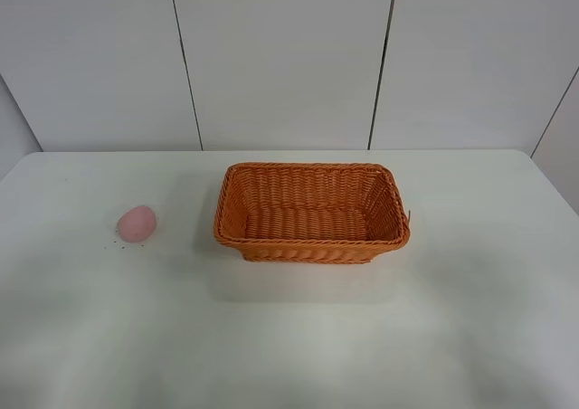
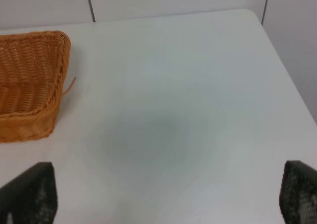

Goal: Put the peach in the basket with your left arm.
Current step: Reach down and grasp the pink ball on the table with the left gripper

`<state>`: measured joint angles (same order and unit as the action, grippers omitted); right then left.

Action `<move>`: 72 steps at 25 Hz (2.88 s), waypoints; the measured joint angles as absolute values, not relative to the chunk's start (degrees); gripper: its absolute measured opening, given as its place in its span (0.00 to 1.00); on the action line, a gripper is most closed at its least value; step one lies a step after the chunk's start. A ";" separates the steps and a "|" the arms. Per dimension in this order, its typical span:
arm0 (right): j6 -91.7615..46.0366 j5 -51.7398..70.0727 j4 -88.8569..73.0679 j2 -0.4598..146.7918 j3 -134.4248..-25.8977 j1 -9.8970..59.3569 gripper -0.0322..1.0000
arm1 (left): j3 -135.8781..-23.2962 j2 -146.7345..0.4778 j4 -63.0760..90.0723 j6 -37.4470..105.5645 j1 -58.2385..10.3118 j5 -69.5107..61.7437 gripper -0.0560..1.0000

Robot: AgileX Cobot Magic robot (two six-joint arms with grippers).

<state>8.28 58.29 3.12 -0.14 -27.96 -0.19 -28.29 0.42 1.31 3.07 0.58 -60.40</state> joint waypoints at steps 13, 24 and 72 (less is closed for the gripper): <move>8.28 58.29 3.12 -0.14 -27.96 -0.19 0.70 | -28.96 0.25 1.07 3.12 0.58 -60.12 0.86; 8.28 58.29 3.10 -0.14 -27.96 -0.19 0.70 | -39.97 -34.34 2.90 3.12 0.58 -54.94 0.86; 8.28 58.29 2.98 -0.14 -27.96 -0.19 0.70 | -90.42 -129.40 5.66 3.94 0.58 -42.35 0.76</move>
